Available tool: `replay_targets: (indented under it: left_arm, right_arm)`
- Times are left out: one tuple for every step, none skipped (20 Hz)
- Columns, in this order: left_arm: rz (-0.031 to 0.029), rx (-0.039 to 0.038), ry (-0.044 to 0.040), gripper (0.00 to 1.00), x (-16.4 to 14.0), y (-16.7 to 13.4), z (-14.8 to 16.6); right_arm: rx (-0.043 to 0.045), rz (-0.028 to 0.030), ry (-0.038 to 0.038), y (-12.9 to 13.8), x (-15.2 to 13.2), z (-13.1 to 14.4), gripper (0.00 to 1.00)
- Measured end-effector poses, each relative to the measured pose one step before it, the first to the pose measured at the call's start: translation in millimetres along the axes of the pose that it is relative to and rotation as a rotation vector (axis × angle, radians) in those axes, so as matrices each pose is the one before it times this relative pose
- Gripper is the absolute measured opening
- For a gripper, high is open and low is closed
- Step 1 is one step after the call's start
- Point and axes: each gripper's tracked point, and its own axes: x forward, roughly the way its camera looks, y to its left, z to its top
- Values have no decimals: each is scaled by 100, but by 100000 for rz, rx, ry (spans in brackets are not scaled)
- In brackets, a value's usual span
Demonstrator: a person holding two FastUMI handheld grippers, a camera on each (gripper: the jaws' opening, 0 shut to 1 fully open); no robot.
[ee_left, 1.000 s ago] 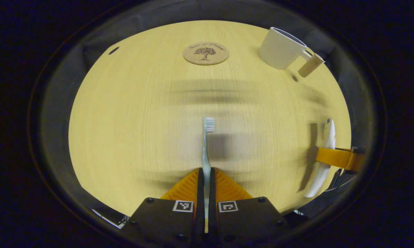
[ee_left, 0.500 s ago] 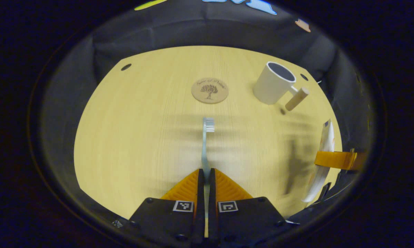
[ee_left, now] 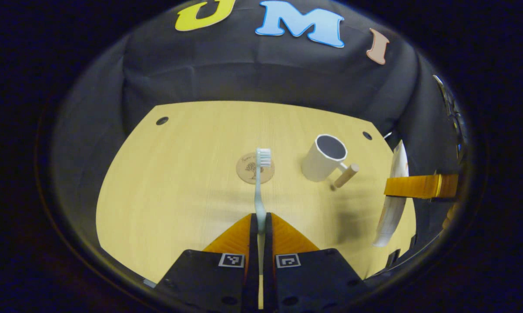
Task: Put the toothbrush and toothpaste on the desktop into the cup, then pick up the cup and place it on the coaster on the desktop.
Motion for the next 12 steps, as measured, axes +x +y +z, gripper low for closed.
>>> replay_targets:
  left_arm:
    - [-393, -298, -2608, 10, -329, 45, 620]
    - [-197, -211, -2269, 12, -430, -16, 731]
    - [-161, -169, -2124, 12, -373, -32, 772]
    - [-266, -164, -2051, 12, -360, 58, 494]
    - [-381, -183, -1681, 12, -383, -16, 574]
    - [-317, -175, -1714, 12, -308, 13, 415]
    - [-313, -227, -1520, 12, -352, -69, 390]
    - [23, -217, -1802, 12, -199, 8, 619]
    - [-193, -115, -1577, 12, -282, 97, 411]
    - [164, -81, -1674, 12, -606, 244, 535]
    - [43, -165, -1250, 12, -406, 122, 592]
    - [286, -301, -1085, 12, -354, 255, 558]
  right_arm:
    - [-341, 423, -2822, 186, -97, 821, 22]
    - [-143, 562, -2512, 251, -28, 807, 22]
    - [263, 592, -2407, 212, -78, 790, 22]
    - [383, 524, -2113, 546, -321, 559, 22]
    - [216, 427, -2141, 51, -207, 641, 22]
    - [-5, 373, -2275, 193, -7, 921, 22]
    - [-181, 322, -1777, 242, 209, 868, 22]
    - [-66, 221, -1919, 353, 694, 795, 22]
    - [-97, 569, -2214, 120, 276, 631, 22]
    - [-40, 587, -2110, 267, 161, 776, 22]
    - [-241, 505, -1899, 163, 545, 774, 22]
    - [-357, 71, -1837, 119, 484, 753, 22]
